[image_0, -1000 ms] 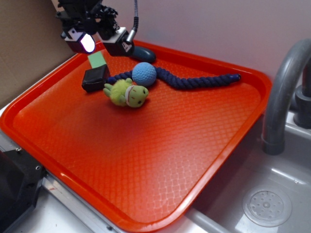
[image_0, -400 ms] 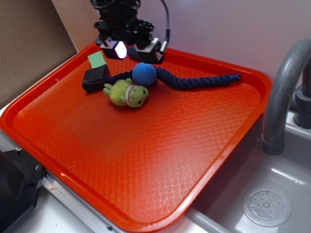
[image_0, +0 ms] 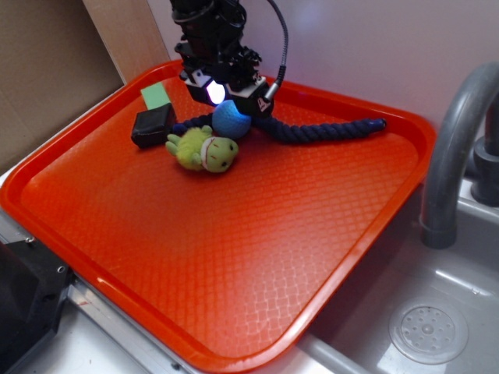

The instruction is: Grab the blue ball.

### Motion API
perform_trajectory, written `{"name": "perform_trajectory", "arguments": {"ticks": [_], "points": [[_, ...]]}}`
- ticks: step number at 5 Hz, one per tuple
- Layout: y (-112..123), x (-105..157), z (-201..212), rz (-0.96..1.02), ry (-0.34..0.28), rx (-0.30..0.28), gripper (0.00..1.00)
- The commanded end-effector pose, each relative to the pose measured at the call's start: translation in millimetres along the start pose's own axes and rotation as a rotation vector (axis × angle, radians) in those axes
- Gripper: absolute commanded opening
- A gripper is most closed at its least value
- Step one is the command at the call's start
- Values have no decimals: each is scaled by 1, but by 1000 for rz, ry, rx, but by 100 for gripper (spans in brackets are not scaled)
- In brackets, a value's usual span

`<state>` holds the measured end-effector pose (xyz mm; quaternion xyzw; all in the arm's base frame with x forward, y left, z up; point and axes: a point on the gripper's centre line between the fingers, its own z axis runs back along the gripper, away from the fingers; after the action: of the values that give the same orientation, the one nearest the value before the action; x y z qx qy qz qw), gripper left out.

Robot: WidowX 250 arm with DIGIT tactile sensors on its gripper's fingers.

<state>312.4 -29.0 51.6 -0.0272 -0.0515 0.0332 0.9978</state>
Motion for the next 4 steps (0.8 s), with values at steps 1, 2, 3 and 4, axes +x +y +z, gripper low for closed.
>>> {"name": "perform_trajectory", "arguments": {"ticks": [1,2,3,4], "points": [[-38,8,-17,-93,9,-26,0],[-47,-1,-14,-118,-14,8,0],[-42,-8,6,-110,-30,11,0],[-40,-27,58,-108,-15,7,0]]}}
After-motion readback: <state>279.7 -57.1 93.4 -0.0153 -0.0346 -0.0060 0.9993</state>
